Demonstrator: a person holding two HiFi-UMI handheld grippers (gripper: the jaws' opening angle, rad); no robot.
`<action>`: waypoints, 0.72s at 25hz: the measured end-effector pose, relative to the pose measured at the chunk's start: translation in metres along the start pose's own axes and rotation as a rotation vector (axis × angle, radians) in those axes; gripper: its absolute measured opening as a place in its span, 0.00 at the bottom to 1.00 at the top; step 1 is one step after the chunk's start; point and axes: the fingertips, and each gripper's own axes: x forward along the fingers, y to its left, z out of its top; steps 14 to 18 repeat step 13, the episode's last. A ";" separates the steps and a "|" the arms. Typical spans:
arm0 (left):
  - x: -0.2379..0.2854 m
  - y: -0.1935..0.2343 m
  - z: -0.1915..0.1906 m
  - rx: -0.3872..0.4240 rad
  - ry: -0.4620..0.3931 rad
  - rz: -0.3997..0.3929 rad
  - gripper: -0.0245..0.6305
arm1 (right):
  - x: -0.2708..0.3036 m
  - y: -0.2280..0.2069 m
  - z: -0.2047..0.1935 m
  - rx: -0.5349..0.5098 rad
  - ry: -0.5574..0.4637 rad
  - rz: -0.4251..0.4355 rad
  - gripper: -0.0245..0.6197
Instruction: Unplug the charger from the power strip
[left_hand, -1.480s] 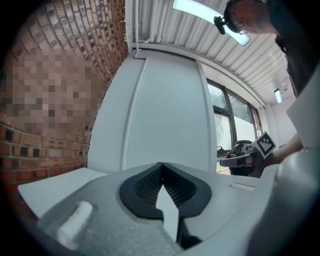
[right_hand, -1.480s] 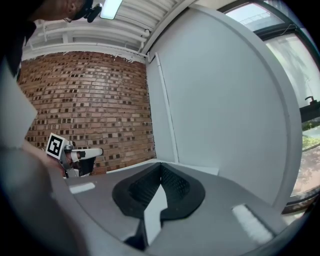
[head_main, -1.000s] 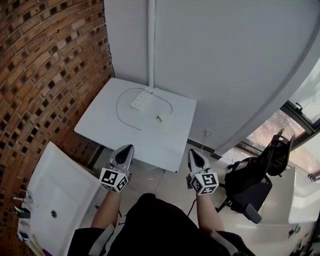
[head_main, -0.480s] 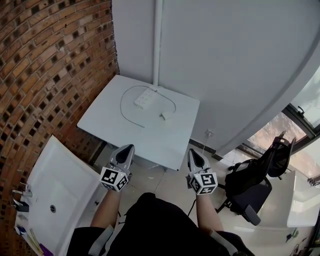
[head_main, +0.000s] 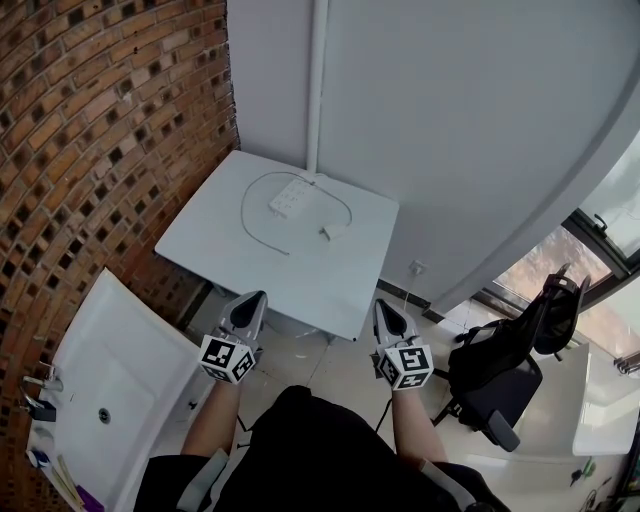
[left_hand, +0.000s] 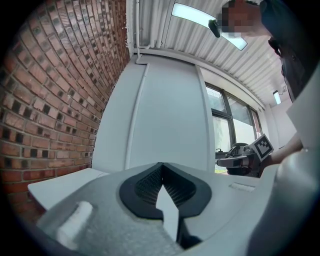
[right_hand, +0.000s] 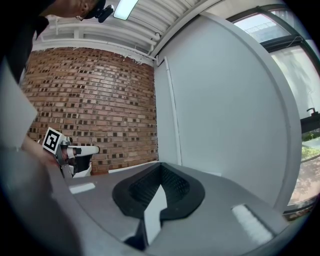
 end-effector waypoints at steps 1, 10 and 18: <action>0.000 -0.001 -0.001 0.000 -0.001 0.000 0.04 | -0.001 0.000 -0.001 -0.006 0.003 0.001 0.04; 0.000 -0.004 0.001 0.005 -0.009 -0.001 0.04 | -0.004 -0.001 0.001 -0.025 0.005 0.000 0.04; -0.002 -0.003 0.002 0.005 -0.011 0.001 0.04 | -0.005 -0.001 0.002 -0.032 0.003 -0.001 0.04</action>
